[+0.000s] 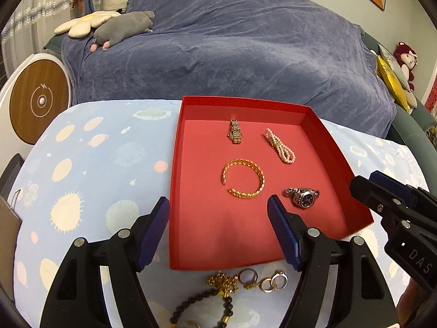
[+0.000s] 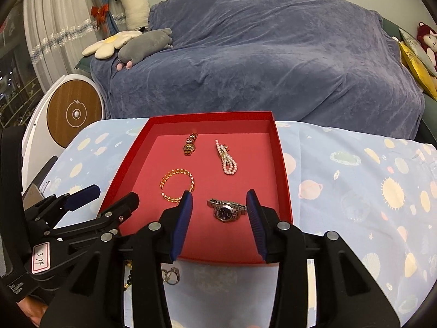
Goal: Organize jewelry
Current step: 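Withdraw both grippers from the box, then close the left gripper on the dark beaded bracelet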
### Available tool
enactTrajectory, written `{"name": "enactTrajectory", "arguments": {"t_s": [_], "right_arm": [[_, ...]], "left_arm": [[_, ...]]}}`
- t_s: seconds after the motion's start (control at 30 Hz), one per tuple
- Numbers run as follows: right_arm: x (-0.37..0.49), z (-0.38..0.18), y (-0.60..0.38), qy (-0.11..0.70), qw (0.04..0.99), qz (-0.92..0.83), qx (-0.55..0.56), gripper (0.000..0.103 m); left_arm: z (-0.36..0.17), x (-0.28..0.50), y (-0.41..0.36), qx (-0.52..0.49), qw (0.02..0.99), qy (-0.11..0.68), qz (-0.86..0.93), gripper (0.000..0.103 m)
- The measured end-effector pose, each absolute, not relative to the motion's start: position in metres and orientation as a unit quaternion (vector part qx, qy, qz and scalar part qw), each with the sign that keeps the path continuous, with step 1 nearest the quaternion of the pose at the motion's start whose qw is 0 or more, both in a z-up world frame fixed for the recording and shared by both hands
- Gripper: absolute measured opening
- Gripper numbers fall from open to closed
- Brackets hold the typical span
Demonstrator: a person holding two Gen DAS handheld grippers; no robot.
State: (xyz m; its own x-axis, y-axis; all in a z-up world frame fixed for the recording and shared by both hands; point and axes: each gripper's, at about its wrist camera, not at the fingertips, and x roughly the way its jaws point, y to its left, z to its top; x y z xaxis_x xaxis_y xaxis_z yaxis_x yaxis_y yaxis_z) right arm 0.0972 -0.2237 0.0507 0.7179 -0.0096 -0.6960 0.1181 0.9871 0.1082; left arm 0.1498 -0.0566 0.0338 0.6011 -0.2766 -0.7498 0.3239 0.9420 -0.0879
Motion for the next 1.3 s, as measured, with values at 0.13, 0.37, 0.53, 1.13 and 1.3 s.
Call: {"name": "enactTrajectory", "arguments": {"t_s": [0.13,0.37,0.53,1.13,1.3], "right_arm": [[0.071,0.051,-0.225,0.372,0.925,-0.037,0.068,0.041],[0.029,0.043,-0.229,0.377,0.923,-0.044,0.064,0.045],[0.005,0.036,-0.233,0.380,0.922,-0.047,0.063,0.046],[-0.002,0.018,-0.226,0.400,0.913,-0.035,0.064,0.047],[0.002,0.015,-0.221,0.404,0.912,-0.030,0.059,0.047]], "left_arm": [[0.040,0.129,-0.048,0.045,0.904,0.394,-0.159,0.071],[0.026,0.099,-0.024,0.042,0.895,0.416,-0.159,0.071],[0.009,0.075,-0.007,0.035,0.884,0.439,-0.157,0.071],[-0.031,0.074,0.012,0.044,0.873,0.458,-0.161,0.054],[-0.033,0.080,0.001,0.061,0.877,0.448,-0.164,0.042]]}}
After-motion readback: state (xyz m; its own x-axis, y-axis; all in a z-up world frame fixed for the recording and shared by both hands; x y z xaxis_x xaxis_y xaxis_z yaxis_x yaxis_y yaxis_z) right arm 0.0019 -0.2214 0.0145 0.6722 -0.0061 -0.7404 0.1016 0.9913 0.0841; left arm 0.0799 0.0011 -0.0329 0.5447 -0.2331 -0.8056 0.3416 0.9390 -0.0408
